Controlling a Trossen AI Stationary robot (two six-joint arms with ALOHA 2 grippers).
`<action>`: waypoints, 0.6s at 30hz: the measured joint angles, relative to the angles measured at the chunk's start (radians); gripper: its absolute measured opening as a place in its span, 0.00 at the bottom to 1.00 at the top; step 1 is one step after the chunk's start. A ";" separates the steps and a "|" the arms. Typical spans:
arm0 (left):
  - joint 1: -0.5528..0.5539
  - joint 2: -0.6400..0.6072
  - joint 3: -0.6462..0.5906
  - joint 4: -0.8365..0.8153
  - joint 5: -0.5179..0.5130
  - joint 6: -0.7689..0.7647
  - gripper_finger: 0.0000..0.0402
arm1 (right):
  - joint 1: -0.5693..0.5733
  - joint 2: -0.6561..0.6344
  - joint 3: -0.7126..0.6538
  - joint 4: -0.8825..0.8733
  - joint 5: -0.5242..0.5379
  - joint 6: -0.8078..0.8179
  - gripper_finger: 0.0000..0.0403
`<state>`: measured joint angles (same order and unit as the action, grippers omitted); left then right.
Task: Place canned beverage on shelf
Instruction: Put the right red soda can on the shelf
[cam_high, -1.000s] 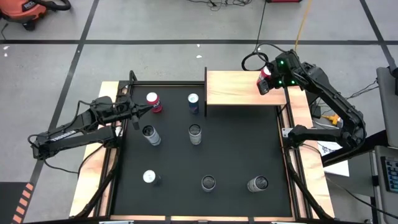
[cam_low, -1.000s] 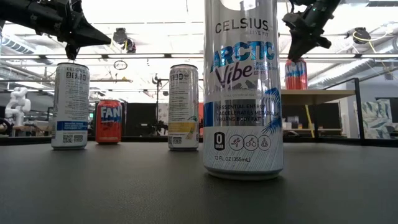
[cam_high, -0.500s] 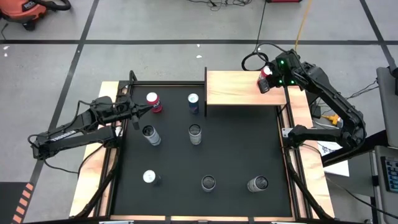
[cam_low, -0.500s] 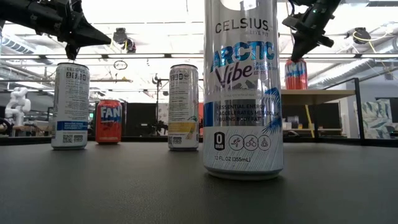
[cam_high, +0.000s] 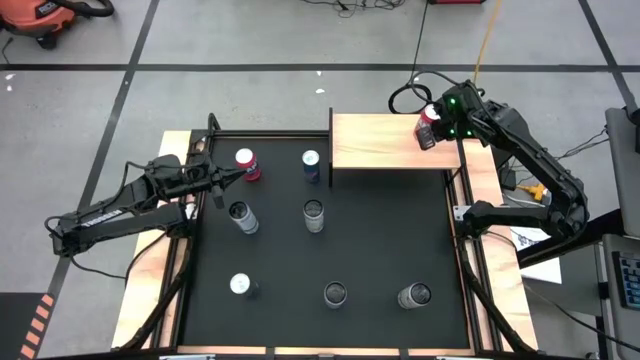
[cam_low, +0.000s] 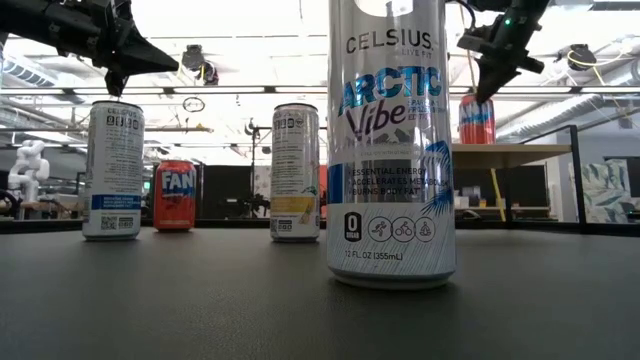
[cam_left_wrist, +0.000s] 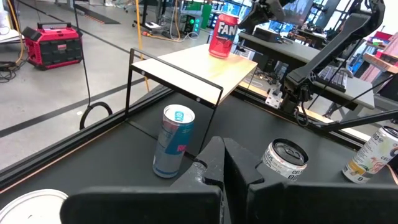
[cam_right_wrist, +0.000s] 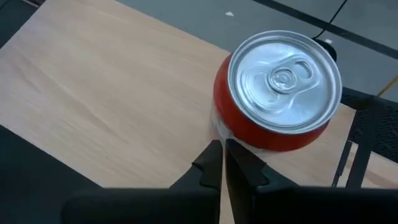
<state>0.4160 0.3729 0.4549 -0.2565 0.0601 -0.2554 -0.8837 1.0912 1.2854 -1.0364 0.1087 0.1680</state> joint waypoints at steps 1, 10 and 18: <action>0.000 0.000 0.000 0.000 0.000 0.000 0.00 | 0.000 0.000 0.000 0.000 0.001 0.000 0.00; 0.000 0.000 0.000 0.000 0.000 0.000 0.00 | -0.001 0.000 0.000 -0.005 0.126 0.003 0.00; 0.000 0.000 0.000 0.000 0.000 0.000 0.00 | 0.000 0.000 0.000 0.000 -0.032 -0.007 0.00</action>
<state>0.4156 0.3729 0.4549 -0.2562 0.0601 -0.2554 -0.8841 1.0908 1.2850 -1.0366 0.0770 0.1612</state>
